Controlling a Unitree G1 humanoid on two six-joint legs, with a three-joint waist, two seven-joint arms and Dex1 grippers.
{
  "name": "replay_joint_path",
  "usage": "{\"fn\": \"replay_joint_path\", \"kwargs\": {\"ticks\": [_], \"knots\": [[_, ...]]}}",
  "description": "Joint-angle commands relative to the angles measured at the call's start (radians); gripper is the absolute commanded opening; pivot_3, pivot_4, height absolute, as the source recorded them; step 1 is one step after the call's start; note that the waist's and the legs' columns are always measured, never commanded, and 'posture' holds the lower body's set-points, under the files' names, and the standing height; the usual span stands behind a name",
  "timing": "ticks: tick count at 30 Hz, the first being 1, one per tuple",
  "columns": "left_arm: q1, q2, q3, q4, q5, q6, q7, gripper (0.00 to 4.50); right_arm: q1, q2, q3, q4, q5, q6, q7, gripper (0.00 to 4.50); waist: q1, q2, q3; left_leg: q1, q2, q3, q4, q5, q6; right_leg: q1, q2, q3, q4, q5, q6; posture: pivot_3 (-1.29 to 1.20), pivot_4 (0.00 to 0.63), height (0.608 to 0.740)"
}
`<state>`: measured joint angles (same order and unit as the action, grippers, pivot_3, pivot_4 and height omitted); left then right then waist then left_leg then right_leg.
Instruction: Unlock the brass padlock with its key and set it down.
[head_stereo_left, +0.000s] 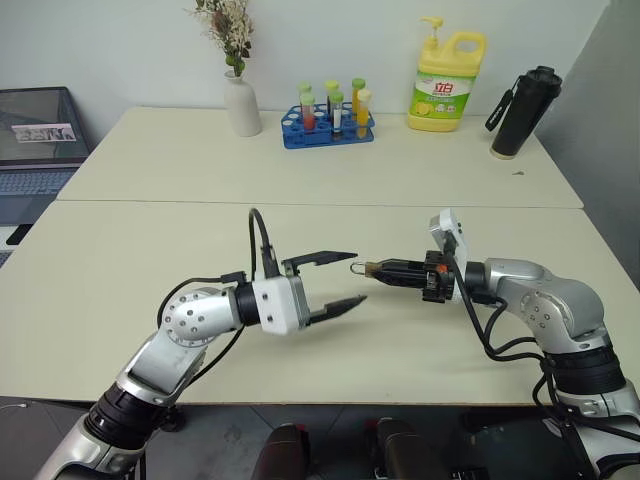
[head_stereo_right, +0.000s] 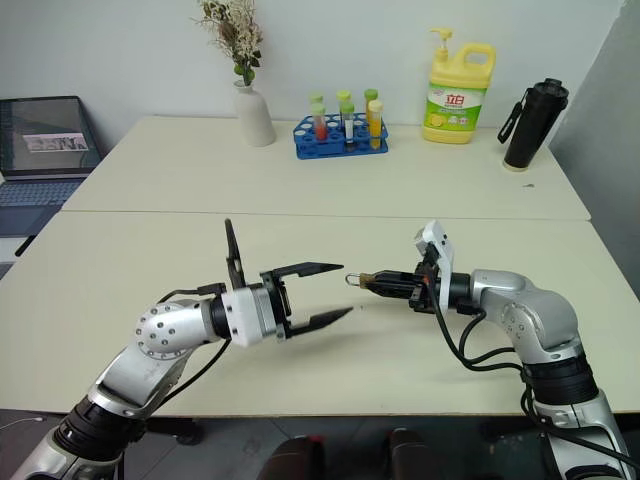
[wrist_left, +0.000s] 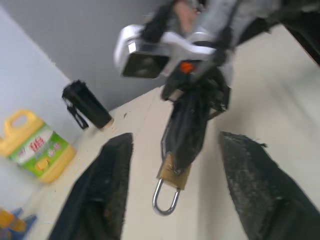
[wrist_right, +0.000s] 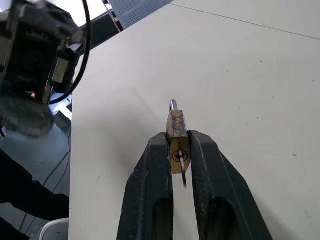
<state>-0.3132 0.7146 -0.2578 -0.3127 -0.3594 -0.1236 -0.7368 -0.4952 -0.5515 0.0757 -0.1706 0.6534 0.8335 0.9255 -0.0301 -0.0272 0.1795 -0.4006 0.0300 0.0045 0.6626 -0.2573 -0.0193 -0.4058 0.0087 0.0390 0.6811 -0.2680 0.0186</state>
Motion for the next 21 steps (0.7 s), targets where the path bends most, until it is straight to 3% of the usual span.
{"fn": "replay_joint_path", "kwargs": {"ticks": [1,6,21], "knots": [[-0.044,-0.011,0.079,0.035,-0.098,0.152,-0.026,1.56,-0.025,-0.007,-0.002,-0.028,0.002,-0.032,0.035,0.14,0.000,0.000,0.000,0.000,0.000,0.000,0.000,0.000,0.000,0.000,0.000,0.000,0.000,0.000,0.000,0.00,0.150,0.740],[-0.115,-0.063,0.093,0.186,-0.086,0.196,-0.107,0.00,-0.035,0.000,-0.010,-0.045,0.012,-0.037,0.048,0.14,0.001,0.000,0.000,0.000,0.000,0.000,0.000,0.000,0.000,0.000,0.001,0.000,0.000,0.000,0.000,0.00,0.150,0.740],[-0.135,-0.205,0.065,0.251,-0.044,0.250,-0.228,0.00,-0.023,-0.001,-0.028,-0.077,0.034,-0.020,0.036,0.14,0.001,0.000,0.000,0.000,0.000,0.000,0.000,0.000,0.000,0.000,0.001,0.001,-0.001,0.003,-0.004,0.00,0.150,0.740]]}}
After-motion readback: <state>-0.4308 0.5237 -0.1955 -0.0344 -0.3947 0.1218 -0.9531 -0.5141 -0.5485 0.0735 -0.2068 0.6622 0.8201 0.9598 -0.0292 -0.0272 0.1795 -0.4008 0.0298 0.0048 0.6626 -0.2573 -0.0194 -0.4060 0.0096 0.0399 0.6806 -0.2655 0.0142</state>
